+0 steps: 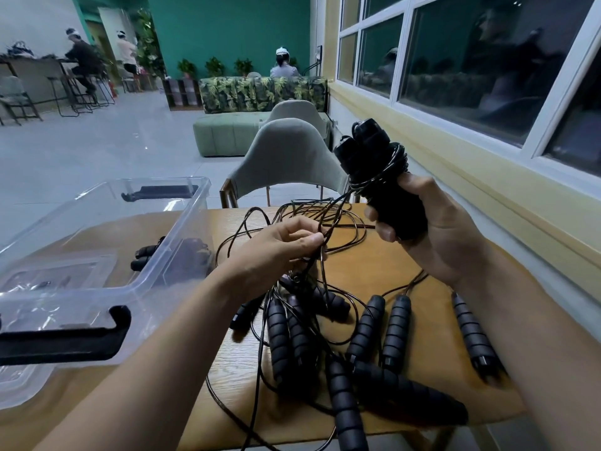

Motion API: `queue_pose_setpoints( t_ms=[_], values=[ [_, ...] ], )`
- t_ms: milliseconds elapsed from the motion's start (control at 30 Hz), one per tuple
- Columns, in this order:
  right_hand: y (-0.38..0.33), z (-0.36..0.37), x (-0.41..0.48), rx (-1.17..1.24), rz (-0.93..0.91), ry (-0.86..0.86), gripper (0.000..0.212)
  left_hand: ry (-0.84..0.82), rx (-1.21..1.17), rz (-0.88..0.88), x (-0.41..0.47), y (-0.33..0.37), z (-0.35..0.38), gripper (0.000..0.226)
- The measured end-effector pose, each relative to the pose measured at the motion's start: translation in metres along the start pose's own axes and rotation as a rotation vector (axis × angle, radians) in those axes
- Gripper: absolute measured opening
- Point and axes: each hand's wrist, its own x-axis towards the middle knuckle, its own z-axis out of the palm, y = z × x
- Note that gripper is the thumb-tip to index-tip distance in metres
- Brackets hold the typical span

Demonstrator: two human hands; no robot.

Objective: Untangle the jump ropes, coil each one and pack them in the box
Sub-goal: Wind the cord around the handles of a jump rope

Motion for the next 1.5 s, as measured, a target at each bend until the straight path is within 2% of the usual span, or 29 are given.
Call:
queue_pose_setpoints(
  t_ms=[133, 233, 400, 533, 633, 733, 933, 1033, 1167, 1300, 1400, 1500],
  values=[
    [0.002, -0.003, -0.002, -0.044, 0.019, 0.005, 0.048, 0.127, 0.102, 0.074, 0.004, 0.000, -0.002, 0.022],
    [0.002, -0.004, -0.004, -0.115, 0.030, -0.001, 0.052, 0.177, 0.190, 0.066, 0.002, 0.004, -0.002, 0.022],
    [-0.002, -0.002, -0.006, -0.083, 0.028, -0.022, 0.050, 0.098, 0.302, 0.014, -0.005, 0.015, -0.002, 0.020],
    [-0.006, 0.002, -0.009, -0.041, 0.053, -0.082, 0.048, 0.122, 0.467, 0.022, -0.006, 0.019, 0.004, 0.012],
    [-0.005, 0.005, -0.008, -0.041, 0.070, -0.082, 0.050, 0.157, 0.557, 0.048, -0.006, 0.022, 0.008, 0.028],
    [-0.004, 0.008, -0.008, -0.033, 0.088, -0.088, 0.053, 0.206, 0.506, 0.106, -0.006, 0.021, 0.007, 0.044],
    [-0.002, 0.018, -0.011, 0.041, 0.127, -0.132, 0.058, 0.209, 0.388, 0.135, -0.005, 0.019, 0.010, 0.021],
    [0.004, 0.022, -0.009, 0.059, 0.218, -0.143, 0.054, 0.212, 0.395, 0.136, -0.005, 0.020, 0.011, 0.009],
    [0.015, 0.028, -0.007, 0.065, 0.284, -0.162, 0.053, 0.209, 0.428, 0.124, -0.003, 0.017, 0.012, 0.006],
    [0.021, 0.034, -0.003, 0.040, 0.302, -0.135, 0.068, 0.151, 0.446, 0.116, -0.002, 0.017, 0.011, 0.008],
    [0.024, 0.040, 0.000, 0.016, 0.289, -0.081, 0.072, 0.180, 0.564, 0.120, 0.000, 0.016, 0.007, 0.013],
    [0.025, 0.049, 0.002, -0.085, 0.256, 0.020, 0.060, 0.187, 0.767, 0.173, 0.003, 0.013, 0.008, 0.017]
  ],
)
